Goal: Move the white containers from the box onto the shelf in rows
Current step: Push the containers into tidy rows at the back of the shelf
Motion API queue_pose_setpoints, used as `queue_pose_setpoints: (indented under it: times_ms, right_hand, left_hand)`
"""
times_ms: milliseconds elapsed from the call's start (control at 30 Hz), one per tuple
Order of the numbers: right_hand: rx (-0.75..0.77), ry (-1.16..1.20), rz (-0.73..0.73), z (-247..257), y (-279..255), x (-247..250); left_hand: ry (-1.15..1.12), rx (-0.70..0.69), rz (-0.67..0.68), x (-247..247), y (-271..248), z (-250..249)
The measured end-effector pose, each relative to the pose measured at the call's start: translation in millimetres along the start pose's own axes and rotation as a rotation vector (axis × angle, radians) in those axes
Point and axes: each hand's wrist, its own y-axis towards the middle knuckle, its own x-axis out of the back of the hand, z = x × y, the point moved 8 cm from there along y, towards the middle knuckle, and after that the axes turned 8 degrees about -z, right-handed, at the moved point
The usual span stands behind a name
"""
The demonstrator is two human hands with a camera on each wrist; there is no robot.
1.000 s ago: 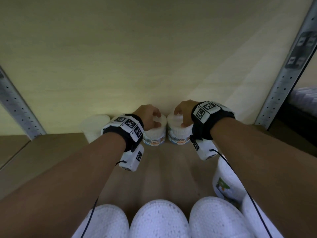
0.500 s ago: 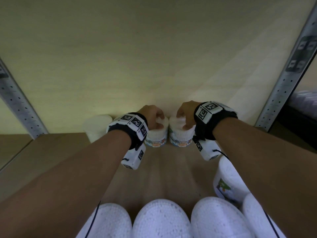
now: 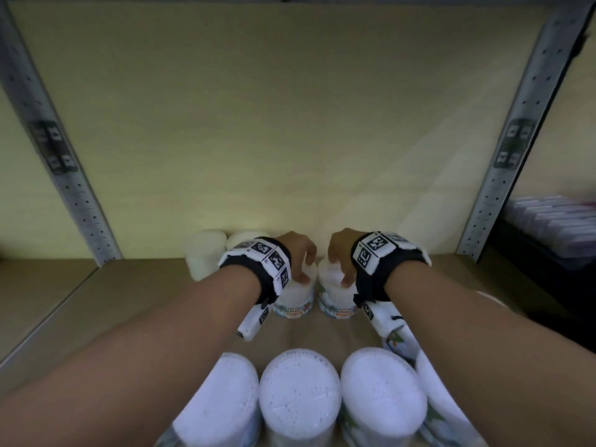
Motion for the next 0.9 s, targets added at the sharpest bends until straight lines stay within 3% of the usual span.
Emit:
queue_pose_setpoints:
  times_ms: [300,467,733,900]
  right_hand:
    - [-0.022,-0.023,0.025,21,-59,-1]
    - [-0.03,-0.056,0.058,-3,-41,-53]
    - [-0.125,0.069,0.042,-30,-46,-79]
    - [-0.067,0.123,0.094,34,-142,2]
  left_hand:
    - [-0.004,-0.054,0.027,-2,-54,-37]
    - [-0.006,-0.057,0.027,-6,-76,-48]
    - [-0.012,-0.021,-0.01,-8,-97,-53]
    - [-0.02,0.017,0.008,-9,-103,-54]
